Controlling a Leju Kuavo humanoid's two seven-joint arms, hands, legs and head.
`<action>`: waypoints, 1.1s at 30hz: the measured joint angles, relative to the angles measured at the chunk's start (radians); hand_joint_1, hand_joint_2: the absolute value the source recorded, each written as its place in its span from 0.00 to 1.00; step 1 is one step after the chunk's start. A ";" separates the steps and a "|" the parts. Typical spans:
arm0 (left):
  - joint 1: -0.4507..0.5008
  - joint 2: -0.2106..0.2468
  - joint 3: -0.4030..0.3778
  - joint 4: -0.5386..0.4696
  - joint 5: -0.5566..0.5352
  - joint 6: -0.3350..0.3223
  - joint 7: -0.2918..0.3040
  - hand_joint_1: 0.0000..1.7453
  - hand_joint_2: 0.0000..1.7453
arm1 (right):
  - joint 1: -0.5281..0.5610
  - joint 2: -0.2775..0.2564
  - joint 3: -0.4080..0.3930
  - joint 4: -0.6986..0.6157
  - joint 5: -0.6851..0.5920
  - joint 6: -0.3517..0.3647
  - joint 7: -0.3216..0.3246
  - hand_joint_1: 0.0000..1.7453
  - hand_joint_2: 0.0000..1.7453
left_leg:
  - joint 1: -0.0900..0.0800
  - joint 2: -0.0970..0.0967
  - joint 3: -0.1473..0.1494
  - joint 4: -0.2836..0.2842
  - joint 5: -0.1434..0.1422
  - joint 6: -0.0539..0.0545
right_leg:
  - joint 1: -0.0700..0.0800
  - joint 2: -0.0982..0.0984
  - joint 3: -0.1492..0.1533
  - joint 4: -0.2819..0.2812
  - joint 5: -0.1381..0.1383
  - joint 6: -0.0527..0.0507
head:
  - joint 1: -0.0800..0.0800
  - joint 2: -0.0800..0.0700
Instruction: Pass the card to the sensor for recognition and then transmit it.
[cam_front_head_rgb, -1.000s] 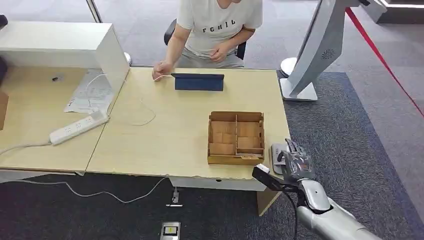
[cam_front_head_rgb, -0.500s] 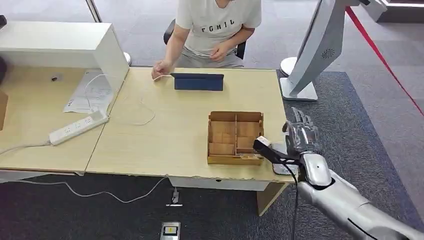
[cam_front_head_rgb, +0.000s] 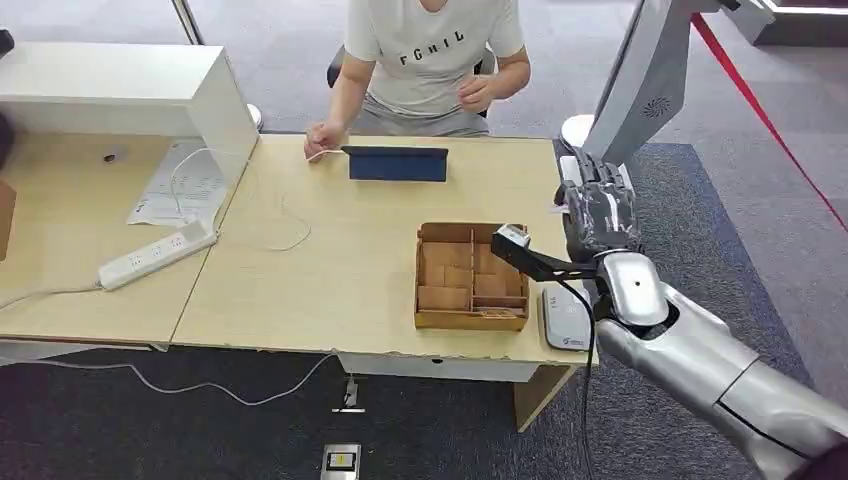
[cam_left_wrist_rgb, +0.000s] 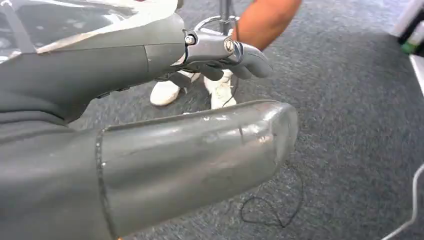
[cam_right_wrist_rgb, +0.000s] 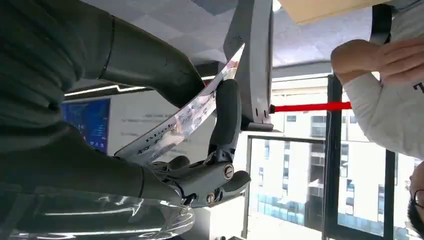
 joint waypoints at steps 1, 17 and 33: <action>0.003 0.000 -0.021 0.000 0.035 0.000 0.000 0.00 0.00 | -0.003 0.000 0.002 -0.005 0.001 0.005 0.002 1.00 1.00 | 0.000 0.000 0.000 0.000 0.000 0.000 | 0.000 0.000 0.000 0.000 0.000 0.000 | 0.000 0.000; 0.071 0.029 -0.423 -0.010 0.504 -0.042 0.000 0.00 0.00 | -0.016 0.006 0.044 -0.022 -0.047 0.056 -0.016 1.00 1.00 | 0.000 0.000 0.000 0.000 0.000 0.000 | 0.000 0.000 0.000 0.000 0.000 0.000 | 0.000 0.000; 0.148 0.038 -0.751 -0.109 0.684 -0.103 -0.001 0.00 0.00 | -0.028 -0.003 0.059 0.040 -0.103 0.034 -0.008 1.00 1.00 | 0.000 -0.001 0.000 0.000 0.000 0.000 | 0.000 0.000 0.000 0.000 0.000 0.000 | 0.000 0.000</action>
